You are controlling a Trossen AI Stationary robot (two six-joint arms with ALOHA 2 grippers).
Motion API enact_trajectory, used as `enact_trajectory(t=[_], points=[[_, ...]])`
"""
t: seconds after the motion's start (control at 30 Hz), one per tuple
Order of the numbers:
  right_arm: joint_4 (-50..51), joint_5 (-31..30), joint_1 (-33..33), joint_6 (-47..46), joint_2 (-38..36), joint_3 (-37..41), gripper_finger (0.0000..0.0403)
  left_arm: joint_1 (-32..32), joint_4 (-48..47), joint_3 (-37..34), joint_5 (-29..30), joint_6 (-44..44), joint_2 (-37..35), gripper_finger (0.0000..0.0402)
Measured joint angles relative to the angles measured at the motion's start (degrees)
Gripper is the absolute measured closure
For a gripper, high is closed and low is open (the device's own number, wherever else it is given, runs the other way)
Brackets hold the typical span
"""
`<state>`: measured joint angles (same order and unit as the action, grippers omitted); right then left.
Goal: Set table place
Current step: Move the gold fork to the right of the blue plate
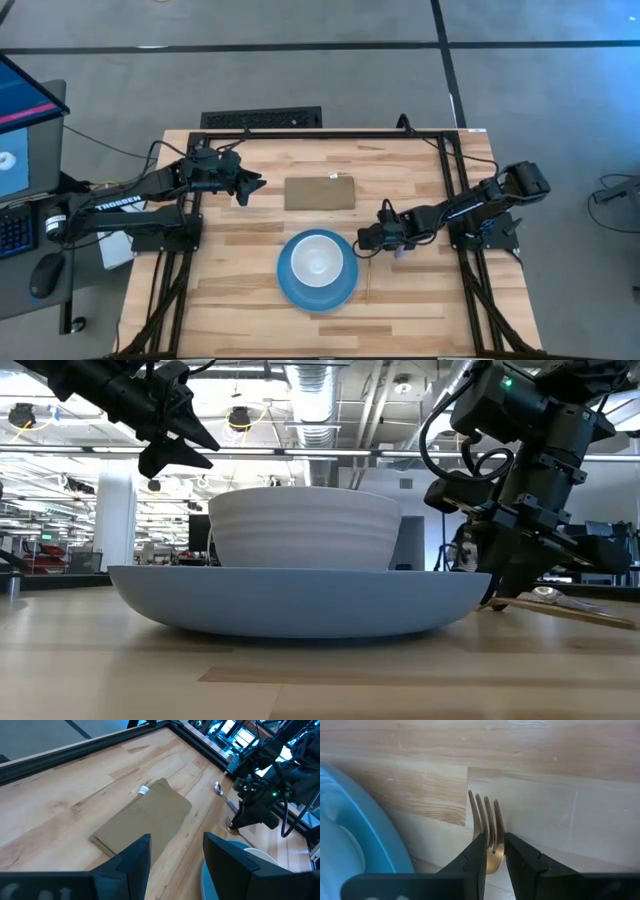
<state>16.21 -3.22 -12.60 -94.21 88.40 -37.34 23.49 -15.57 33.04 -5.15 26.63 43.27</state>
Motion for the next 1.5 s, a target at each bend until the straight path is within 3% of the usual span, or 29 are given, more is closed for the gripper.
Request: enact_trajectory(t=[1.5], points=[[0.00, 0.09, 1.86, 15.19, 0.04, 0.02, 0.0310, 0.00, -0.01, -0.02, 0.00, 0.85, 0.00, 0.0233]])
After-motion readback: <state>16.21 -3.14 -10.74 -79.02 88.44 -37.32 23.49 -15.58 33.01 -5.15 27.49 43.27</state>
